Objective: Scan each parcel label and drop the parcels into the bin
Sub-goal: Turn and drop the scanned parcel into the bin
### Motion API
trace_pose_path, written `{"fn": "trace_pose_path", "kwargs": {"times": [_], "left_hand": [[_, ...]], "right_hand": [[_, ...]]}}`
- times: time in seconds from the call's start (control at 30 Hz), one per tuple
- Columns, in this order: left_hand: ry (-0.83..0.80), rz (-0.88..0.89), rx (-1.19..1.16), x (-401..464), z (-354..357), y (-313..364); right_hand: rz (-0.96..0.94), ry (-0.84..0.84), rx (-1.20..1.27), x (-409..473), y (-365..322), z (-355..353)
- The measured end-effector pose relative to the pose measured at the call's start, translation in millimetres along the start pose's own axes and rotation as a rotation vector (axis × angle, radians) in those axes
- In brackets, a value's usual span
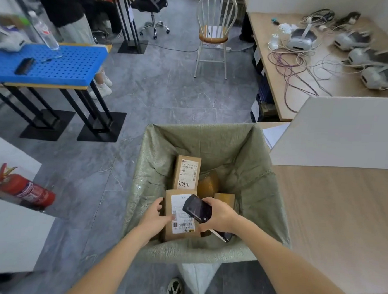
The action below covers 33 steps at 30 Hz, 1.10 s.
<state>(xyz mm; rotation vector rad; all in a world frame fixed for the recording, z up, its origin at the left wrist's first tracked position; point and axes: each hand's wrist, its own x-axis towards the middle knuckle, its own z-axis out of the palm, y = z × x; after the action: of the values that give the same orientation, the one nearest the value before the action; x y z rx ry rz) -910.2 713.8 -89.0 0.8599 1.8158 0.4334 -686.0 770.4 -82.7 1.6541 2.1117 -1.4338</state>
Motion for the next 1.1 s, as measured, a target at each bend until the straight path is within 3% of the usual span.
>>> {"fn": "trace_pose_path", "kwargs": {"times": [0.33,0.67,1.1], "left_hand": [[0.093,0.405,0.394,-54,-13,70],[0.089,0.784,0.638,-135,-2,158],[-0.093,1.26,0.713,-304,80,185]], "right_hand": [[0.048,0.287,-0.088,-82,0,-69],[0.203,0.678,-0.213,-243,-19,-122],[0.532,1.031,-0.201,-500,-34,-37]]}}
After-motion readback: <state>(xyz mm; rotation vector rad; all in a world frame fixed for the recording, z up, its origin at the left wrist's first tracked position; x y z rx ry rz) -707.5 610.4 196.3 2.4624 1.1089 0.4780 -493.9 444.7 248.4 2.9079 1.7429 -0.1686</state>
